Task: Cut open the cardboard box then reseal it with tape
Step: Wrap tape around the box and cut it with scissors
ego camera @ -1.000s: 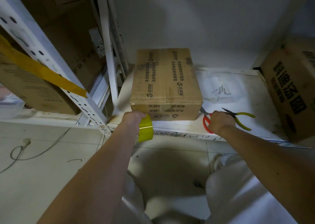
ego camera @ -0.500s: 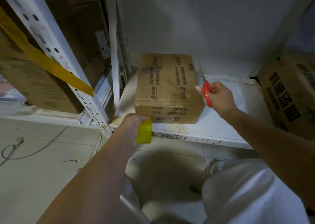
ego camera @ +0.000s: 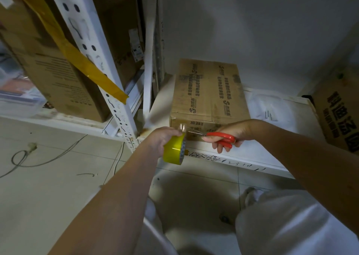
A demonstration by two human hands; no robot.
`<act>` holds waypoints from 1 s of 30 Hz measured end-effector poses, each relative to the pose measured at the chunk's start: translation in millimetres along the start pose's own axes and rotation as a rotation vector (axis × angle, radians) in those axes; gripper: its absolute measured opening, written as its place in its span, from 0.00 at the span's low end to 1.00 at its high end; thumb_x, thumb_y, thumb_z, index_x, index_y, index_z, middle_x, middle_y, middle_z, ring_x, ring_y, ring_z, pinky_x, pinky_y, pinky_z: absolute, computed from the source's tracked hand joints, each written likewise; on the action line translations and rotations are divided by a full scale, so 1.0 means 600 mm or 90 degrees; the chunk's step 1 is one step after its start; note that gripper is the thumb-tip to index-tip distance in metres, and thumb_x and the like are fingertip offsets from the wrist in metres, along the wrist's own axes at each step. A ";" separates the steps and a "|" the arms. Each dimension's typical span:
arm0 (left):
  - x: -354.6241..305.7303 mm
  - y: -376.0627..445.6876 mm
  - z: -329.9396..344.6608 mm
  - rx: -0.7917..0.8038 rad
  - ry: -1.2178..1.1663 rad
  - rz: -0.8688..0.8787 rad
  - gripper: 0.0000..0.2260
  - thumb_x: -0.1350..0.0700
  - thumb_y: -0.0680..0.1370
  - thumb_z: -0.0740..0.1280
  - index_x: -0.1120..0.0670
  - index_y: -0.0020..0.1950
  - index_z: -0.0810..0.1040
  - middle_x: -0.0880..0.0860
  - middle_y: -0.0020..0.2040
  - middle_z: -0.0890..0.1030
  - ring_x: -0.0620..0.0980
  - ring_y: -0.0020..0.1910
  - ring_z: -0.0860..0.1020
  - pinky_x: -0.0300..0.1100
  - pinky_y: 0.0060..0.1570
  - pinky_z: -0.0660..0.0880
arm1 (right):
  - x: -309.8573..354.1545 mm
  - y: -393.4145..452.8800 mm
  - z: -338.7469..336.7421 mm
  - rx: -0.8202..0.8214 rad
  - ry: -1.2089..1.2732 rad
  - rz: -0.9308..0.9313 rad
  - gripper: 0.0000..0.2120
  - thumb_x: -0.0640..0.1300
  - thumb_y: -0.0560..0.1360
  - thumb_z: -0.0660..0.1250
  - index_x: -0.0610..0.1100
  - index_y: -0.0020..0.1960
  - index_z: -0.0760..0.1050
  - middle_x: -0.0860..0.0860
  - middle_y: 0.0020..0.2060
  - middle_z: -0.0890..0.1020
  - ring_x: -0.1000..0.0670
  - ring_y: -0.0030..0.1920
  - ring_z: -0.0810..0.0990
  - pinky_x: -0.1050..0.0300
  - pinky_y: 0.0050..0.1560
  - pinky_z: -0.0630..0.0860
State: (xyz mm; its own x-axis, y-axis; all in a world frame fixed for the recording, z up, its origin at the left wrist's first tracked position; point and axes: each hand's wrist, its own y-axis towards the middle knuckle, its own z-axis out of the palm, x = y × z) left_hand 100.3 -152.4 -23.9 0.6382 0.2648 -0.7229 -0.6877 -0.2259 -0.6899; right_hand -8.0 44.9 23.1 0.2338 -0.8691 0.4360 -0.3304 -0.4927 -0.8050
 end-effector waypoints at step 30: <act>-0.002 0.014 0.000 -0.062 0.059 0.037 0.13 0.66 0.67 0.74 0.56 0.48 0.77 0.62 0.53 0.81 0.61 0.55 0.79 0.59 0.60 0.75 | 0.035 0.035 0.010 -0.257 -0.200 -0.092 0.35 0.72 0.64 0.67 0.37 0.43 0.80 0.44 0.33 0.84 0.52 0.30 0.80 0.57 0.42 0.78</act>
State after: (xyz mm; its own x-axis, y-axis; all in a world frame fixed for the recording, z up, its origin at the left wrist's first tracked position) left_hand 93.9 -154.4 -28.6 0.6299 0.1625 -0.7595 -0.6911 -0.3289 -0.6436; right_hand -4.5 16.7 13.1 0.5449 -0.7664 0.3401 -0.5853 -0.6382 -0.5001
